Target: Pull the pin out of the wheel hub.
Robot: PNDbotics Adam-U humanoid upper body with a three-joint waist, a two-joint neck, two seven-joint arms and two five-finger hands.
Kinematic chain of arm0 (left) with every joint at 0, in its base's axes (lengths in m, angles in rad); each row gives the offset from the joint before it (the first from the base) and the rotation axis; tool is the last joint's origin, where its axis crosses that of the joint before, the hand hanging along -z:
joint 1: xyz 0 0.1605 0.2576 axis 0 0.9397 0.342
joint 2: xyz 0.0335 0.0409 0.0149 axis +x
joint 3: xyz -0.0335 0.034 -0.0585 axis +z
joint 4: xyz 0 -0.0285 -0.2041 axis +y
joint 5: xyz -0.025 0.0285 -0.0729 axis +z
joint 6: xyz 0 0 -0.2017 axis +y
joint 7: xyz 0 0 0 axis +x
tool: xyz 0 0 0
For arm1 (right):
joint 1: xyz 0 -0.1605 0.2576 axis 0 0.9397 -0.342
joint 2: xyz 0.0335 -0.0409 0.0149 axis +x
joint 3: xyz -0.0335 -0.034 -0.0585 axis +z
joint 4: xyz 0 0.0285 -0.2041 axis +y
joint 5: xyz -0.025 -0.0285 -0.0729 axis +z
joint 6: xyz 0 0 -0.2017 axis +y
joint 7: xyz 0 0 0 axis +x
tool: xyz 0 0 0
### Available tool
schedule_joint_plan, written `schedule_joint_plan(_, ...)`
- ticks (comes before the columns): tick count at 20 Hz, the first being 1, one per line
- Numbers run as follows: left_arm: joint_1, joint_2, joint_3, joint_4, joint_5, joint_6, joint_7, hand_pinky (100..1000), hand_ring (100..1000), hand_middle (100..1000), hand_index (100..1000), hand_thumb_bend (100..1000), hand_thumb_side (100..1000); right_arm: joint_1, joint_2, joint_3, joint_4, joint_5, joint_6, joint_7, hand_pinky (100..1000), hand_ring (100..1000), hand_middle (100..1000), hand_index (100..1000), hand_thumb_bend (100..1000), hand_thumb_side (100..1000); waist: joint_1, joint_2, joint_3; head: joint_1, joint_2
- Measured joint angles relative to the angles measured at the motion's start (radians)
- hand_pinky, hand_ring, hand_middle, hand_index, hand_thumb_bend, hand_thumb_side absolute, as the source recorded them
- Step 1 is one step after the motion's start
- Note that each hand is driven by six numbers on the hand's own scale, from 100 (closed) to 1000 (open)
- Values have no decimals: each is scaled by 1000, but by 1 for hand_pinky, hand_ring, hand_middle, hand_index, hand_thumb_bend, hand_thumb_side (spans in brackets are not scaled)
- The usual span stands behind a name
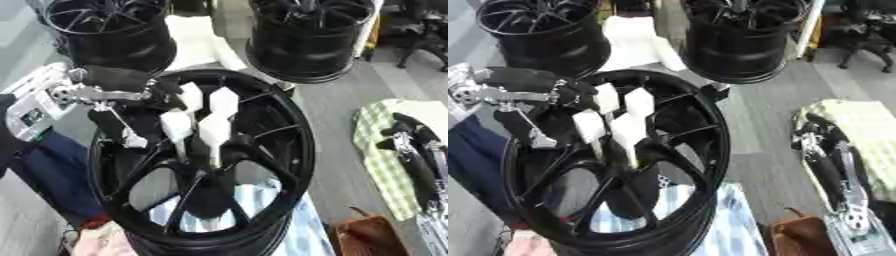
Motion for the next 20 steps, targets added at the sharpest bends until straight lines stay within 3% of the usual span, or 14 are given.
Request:
schedule_joint_plan(6, -5, -12, -3, 11, -21, -3, 3, 452, 1000, 739, 910, 265, 402, 0, 0, 0, 0, 0, 0, 0, 664, 546, 579, 833, 100, 657, 0, -1, -3, 0, 0)
schedule_joint_plan(10, -9, -22, -3, 19, -27, -3, 3, 421, 1000, 635, 838, 211, 333, 0, 0, 0, 0, 0, 0, 0, 665, 546, 578, 833, 100, 658, 0, -1, -4, 0, 0)
schedule_joint_plan(16, -13, -26, -3, 32, -35, -4, 4, 333, 1000, 448, 679, 100, 153, 0, 0, 0, 0, 0, 0, 0, 665, 546, 578, 833, 100, 659, 0, -3, -3, 0, 0)
schedule_joint_plan(17, -13, -26, -2, 35, -35, -4, 4, 278, 1000, 376, 616, 100, 139, 0, 0, 0, 0, 0, 0, 0, 665, 546, 578, 833, 100, 659, 0, -3, -3, 0, 0)
schedule_joint_plan(20, -13, -33, 2, 52, -15, -2, 2, 218, 1000, 304, 549, 100, 170, 0, 0, 0, 1, 0, 0, 0, 665, 546, 578, 833, 100, 659, 0, -5, -3, 0, 0)
